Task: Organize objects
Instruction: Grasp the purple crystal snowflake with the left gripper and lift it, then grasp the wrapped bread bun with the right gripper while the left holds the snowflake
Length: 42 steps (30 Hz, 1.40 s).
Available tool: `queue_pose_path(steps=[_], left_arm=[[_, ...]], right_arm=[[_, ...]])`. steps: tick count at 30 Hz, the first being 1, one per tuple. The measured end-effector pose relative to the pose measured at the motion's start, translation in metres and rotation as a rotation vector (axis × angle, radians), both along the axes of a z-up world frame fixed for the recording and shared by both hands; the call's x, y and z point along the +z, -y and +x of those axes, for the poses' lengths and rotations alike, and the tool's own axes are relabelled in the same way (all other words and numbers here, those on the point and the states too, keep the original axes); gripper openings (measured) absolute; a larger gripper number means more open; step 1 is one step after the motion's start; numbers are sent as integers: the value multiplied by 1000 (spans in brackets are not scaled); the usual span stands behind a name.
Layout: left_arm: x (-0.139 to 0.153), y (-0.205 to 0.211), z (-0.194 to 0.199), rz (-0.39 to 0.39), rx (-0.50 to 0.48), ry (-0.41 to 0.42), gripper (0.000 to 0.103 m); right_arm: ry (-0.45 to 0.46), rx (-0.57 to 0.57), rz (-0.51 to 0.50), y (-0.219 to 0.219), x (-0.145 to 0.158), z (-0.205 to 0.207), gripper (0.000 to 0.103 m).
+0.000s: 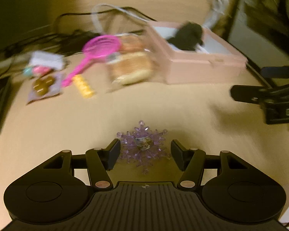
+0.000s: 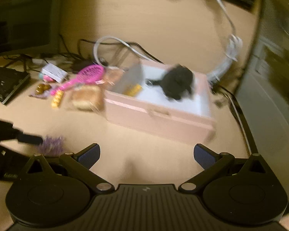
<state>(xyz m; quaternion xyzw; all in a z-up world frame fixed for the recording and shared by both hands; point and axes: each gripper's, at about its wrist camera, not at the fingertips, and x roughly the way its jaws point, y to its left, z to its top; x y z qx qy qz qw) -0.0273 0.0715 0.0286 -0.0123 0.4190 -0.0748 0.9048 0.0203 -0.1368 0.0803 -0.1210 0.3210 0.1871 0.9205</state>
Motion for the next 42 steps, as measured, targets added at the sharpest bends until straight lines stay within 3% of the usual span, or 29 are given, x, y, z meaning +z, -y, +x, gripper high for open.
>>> queue_pose_path(steps=[7,9,10,15,19,21,22,23,30,34,36,38,40,42], left_arm=[[32,-84,-38,-64,232,30,63],[36,-108,-49,-77,300,28,63],[37,-117,-54,-86,326,27,63],[35,-151,-71,-150,410,14,63],[32,-158,-71,-178,408,11,63],[32,-157,-66,-178,400,10,63],[33,-156,-64,-178,393,14,63],[35,-154,-62,-179,383,20,63],[38,-124,-37,-174,280,26,63],[33,-99,-18,-195,220,10,63],[31,-86,-8,-189,204,-6,63],[31,-74,0,-200,162,-8,63],[30,-62,7,-188,124,-6,63],[30,-52,13,-188,103,-11,63]], right_arm=[[-1,209,36,-93,5,22,102],[4,250,11,-122,3,29,87],[3,258,-11,-137,1,36,81],[60,223,-125,-182,-11,71,82],[101,187,-252,-205,-30,97,81],[46,185,-248,-204,-34,105,68],[6,191,-243,-202,-36,106,52],[-17,196,-236,-199,-37,103,49],[-35,328,-201,-154,-37,32,49],[23,383,-241,-123,-42,-11,50],[42,366,-269,-108,-45,-23,55],[45,328,-296,-94,-48,-30,75],[68,279,-313,-76,-50,-36,84],[74,226,-323,-60,-50,-41,86]])
